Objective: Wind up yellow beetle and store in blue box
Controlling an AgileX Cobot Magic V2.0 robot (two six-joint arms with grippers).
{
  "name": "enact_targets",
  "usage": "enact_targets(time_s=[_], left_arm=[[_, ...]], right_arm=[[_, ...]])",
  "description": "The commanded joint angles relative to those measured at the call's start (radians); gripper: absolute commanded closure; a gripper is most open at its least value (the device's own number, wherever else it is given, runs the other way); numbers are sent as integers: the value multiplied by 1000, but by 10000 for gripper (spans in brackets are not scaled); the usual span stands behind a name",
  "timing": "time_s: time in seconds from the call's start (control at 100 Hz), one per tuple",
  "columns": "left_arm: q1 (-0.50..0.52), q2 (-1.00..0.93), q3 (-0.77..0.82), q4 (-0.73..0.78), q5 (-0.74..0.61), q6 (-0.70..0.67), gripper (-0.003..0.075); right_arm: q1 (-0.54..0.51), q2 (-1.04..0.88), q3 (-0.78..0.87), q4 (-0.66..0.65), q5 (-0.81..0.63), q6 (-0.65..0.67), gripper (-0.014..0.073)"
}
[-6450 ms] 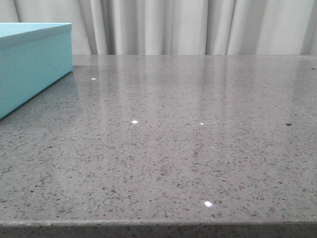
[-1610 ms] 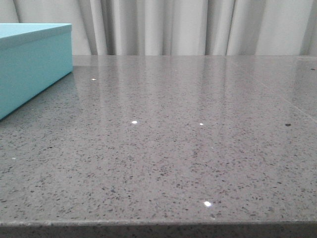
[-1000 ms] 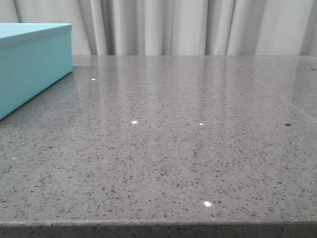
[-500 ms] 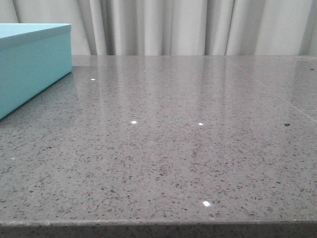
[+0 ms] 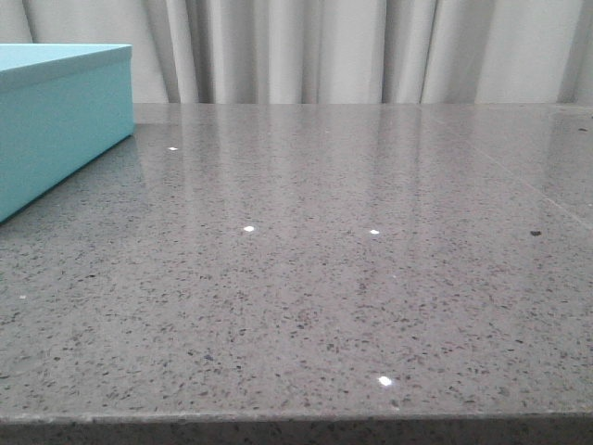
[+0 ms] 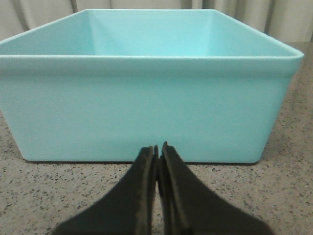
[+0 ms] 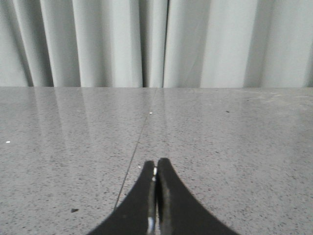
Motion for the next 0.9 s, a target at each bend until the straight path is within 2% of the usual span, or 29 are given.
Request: enact_targets(time_s=[0.0,0.19,0.26,0.39,0.89], left_arm=[[4,-32,21,-4,-75,-8,738],[4,-32,21,-4,-75,-8,739],[4,-32,21,-4,-75,-8,739],[4,-32,21,-4,-75,-8,738],[4,-32,21,-4,-75,-8,738]], right_arm=[[-23,-20,12,36,-102,-35,662],[-26,-48,15,222,3,-259,662],[-27,-80,16,269,73,-305,662],[-28,-81,17,270,127,-305,662],[-28,-81,17,269,125,-305,662]])
